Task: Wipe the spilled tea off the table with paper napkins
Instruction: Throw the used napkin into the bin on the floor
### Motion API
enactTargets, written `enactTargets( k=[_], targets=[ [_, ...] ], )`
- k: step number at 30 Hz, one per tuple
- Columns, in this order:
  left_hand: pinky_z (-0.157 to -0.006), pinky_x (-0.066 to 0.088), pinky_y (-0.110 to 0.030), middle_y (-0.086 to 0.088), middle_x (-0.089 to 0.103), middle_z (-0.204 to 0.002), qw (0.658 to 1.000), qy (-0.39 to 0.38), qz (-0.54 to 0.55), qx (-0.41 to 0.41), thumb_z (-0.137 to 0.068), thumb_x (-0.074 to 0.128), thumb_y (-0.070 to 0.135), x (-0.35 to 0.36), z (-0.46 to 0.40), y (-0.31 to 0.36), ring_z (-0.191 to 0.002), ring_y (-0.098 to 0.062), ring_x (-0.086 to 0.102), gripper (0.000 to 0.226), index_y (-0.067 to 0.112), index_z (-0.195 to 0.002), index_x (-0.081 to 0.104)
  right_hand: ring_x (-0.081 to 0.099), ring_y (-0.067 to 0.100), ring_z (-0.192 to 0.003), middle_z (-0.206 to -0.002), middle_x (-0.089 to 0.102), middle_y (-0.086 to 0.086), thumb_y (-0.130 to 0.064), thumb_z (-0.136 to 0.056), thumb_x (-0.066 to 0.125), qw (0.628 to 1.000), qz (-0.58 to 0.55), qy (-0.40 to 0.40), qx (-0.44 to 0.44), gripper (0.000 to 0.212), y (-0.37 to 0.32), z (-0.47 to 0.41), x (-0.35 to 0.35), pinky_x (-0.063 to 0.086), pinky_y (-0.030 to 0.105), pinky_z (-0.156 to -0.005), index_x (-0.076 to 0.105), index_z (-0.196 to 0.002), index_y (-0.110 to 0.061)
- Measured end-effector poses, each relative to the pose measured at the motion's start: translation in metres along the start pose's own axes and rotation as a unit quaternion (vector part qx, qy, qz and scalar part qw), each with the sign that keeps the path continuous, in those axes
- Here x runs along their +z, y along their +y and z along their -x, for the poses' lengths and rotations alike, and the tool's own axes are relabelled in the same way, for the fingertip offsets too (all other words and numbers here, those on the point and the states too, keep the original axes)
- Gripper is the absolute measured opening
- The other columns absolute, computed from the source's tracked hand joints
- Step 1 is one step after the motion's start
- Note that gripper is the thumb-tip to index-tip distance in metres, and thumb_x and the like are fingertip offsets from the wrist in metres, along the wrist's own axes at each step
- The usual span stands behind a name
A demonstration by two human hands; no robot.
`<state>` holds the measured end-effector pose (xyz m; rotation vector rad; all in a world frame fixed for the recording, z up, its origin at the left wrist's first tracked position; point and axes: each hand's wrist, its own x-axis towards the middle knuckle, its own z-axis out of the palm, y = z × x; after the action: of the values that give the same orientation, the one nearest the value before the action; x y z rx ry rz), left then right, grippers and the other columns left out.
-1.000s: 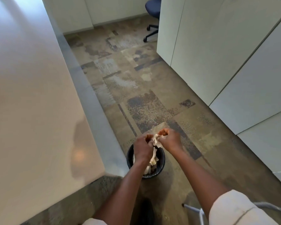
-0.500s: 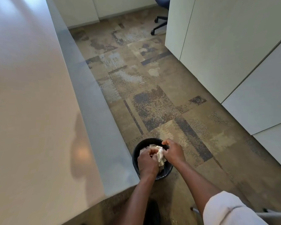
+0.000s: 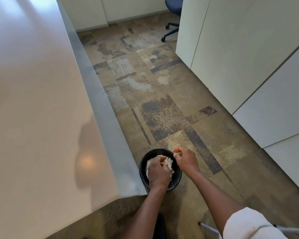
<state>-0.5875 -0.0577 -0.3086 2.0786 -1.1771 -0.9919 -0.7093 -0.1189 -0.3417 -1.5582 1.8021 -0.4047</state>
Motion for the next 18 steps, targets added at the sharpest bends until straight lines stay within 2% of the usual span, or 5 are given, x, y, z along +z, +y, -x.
enactTargets(
  k=[4, 9, 13, 18],
  targets=[
    [-0.094, 0.05, -0.026, 0.005, 0.065, -0.116, 0.999, 0.015, 0.035, 0.039, -0.092, 0.06, 0.018, -0.013, 0.003, 0.047, -0.106, -0.011, 0.062, 0.028, 0.023, -0.12, 0.063, 0.063, 0.011, -0.086, -0.094, 0.064, -0.007, -0.016, -0.093, 0.06, 0.999, -0.012, 0.028, -0.032, 0.014, -0.03, 0.0, -0.031, 0.04, 0.012, -0.061, 0.067, -0.105, -0.02],
    [-0.101, 0.048, -0.033, 0.002, 0.059, -0.124, 0.994, 0.048, 0.058, 0.08, -0.094, 0.058, 0.02, -0.041, 0.006, 0.104, -0.115, -0.014, 0.055, 0.034, 0.019, -0.129, 0.056, 0.063, 0.012, -0.092, -0.099, 0.066, -0.006, -0.017, -0.095, 0.06, 0.993, -0.058, 0.078, -0.069, 0.017, -0.082, 0.004, -0.073, 0.048, 0.021, -0.074, 0.066, -0.11, -0.018],
    [-0.103, 0.047, -0.034, 0.002, 0.058, -0.127, 0.987, 0.079, 0.09, 0.111, -0.095, 0.055, 0.017, -0.065, 0.014, 0.15, -0.118, -0.014, 0.054, 0.038, 0.021, -0.133, 0.052, 0.062, 0.011, -0.086, -0.094, 0.065, -0.005, -0.019, -0.097, 0.057, 0.983, -0.081, 0.121, -0.111, 0.017, -0.127, 0.008, -0.108, 0.041, 0.014, -0.065, 0.067, -0.111, -0.013],
    [-0.104, 0.043, -0.027, 0.005, 0.055, -0.131, 0.965, 0.116, 0.171, 0.159, -0.095, 0.053, 0.016, -0.108, 0.022, 0.211, -0.122, -0.011, 0.051, 0.041, 0.024, -0.135, 0.049, 0.063, 0.013, -0.072, -0.083, 0.068, -0.002, -0.025, -0.101, 0.049, 0.972, -0.136, 0.13, -0.143, 0.016, -0.183, 0.014, -0.149, 0.043, 0.023, -0.059, 0.064, -0.098, -0.018]
  ],
)
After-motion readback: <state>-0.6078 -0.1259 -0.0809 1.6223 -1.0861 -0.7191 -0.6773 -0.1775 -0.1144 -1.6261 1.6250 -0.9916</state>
